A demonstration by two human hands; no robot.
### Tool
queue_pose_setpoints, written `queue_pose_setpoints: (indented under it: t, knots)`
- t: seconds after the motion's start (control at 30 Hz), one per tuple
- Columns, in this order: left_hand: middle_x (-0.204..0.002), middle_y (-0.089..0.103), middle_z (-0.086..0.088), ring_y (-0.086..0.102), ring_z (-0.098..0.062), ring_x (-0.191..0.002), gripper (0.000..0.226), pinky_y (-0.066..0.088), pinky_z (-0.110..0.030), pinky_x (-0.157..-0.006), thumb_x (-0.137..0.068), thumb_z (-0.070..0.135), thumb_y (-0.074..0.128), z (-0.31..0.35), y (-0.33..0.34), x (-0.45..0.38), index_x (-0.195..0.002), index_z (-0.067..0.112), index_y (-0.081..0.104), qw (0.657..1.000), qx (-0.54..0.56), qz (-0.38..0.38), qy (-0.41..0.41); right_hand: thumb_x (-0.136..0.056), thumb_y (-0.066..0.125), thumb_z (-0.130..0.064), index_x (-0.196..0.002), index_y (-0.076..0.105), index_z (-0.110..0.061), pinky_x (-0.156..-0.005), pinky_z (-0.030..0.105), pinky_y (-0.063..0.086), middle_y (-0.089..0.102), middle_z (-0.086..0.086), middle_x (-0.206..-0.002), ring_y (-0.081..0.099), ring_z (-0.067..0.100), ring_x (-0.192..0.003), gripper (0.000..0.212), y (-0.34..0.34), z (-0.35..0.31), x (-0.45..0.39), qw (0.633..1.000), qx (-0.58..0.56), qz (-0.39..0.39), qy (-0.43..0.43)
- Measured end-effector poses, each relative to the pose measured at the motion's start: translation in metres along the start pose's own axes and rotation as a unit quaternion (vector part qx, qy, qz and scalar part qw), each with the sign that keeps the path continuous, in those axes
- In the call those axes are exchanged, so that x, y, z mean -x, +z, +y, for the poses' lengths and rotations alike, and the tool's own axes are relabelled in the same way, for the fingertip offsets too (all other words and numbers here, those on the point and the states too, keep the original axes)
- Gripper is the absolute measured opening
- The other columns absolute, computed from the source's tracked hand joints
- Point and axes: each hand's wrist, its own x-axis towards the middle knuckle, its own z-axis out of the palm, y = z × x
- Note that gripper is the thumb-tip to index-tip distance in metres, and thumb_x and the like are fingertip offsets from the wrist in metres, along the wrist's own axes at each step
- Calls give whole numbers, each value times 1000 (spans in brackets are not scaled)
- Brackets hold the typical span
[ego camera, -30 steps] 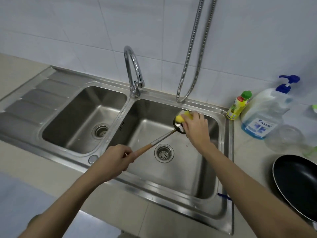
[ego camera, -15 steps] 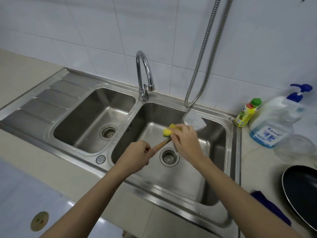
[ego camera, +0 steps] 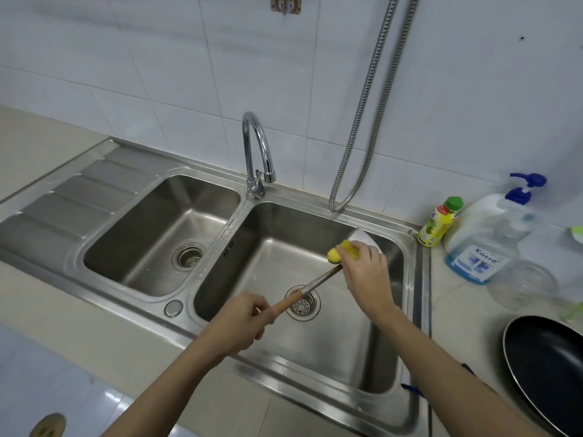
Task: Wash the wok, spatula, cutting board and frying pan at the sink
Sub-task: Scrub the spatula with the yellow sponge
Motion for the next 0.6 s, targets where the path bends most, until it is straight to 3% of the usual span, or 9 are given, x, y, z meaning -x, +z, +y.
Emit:
queue_pose_setpoints:
  t: [0.2, 0.33, 0.43, 0.6]
  knots:
    - [-58, 54, -2, 42, -15, -44, 27, 32, -24, -39, -96, 28, 56, -6, -11, 10, -86, 5, 66, 999, 28, -20, -12, -71, 78, -11, -102, 67, -18, -65, 40, 46, 63, 17, -100, 57, 37, -81, 34, 2, 28, -1, 996, 37, -5, 79]
    - [-59, 54, -5, 40, -15, -42, 35, 32, -23, -38, -96, 33, 55, 4, -8, 10, -88, 0, 66, 999, 19, -39, -6, -76, 73, -16, -106, 66, -22, -70, 40, 48, 64, 8, -105, 58, 32, -85, 31, 10, 7, 7, 998, -20, -20, -52]
    - [-58, 56, -6, 41, -14, -40, 37, 34, -24, -38, -96, 35, 55, 1, -9, 9, -86, 1, 66, 999, -12, -38, -1, -75, 73, -17, -107, 63, -24, -67, 38, 48, 65, 5, -102, 57, 29, -82, 34, 14, 5, 2, 993, 21, -54, -103]
    - [-55, 56, -3, 44, -15, -39, 33, 35, -25, -38, -95, 31, 56, -7, -17, 12, -83, 3, 67, 999, -19, -34, 3, -76, 72, -14, -106, 66, -18, -65, 39, 43, 62, 14, -99, 55, 35, -80, 31, 9, 28, -20, 992, 84, -86, 41]
